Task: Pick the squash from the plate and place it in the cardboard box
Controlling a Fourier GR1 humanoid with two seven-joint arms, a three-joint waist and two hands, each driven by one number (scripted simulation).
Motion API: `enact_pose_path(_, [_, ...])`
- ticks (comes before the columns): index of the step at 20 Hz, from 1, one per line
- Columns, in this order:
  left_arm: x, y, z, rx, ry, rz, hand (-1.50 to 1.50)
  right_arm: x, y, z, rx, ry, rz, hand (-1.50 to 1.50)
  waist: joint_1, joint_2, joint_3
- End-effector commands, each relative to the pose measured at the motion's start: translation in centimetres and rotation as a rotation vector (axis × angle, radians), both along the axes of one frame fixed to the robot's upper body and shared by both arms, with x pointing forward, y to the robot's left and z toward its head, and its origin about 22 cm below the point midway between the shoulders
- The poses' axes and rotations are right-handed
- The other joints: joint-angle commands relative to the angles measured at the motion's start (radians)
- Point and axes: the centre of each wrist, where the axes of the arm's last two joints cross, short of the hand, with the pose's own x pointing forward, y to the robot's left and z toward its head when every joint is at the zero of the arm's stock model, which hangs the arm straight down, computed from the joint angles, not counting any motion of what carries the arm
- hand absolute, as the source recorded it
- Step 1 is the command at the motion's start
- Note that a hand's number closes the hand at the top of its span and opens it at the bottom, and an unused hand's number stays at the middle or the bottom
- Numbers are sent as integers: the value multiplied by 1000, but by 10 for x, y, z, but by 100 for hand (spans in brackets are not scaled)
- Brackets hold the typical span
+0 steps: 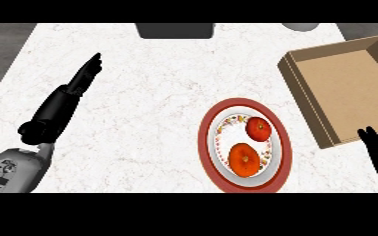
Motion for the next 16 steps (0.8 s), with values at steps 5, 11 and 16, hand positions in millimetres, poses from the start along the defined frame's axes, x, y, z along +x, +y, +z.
enact_pose_path(5, [5, -19, 4, 3, -17, -75, 0, -4, 43, 31, -183, 260, -68, -150, 66, 13, 0])
enact_pose_path(11, [10, -28, 3, -3, -15, -87, 0, 12, 75, 19, -179, 392, -97, -150, 73, 13, 2])
enact_pose_path(16, [10, -24, -1, -12, -11, -81, 0, 24, 100, 2, -163, 452, -124, -150, 62, 8, 3])
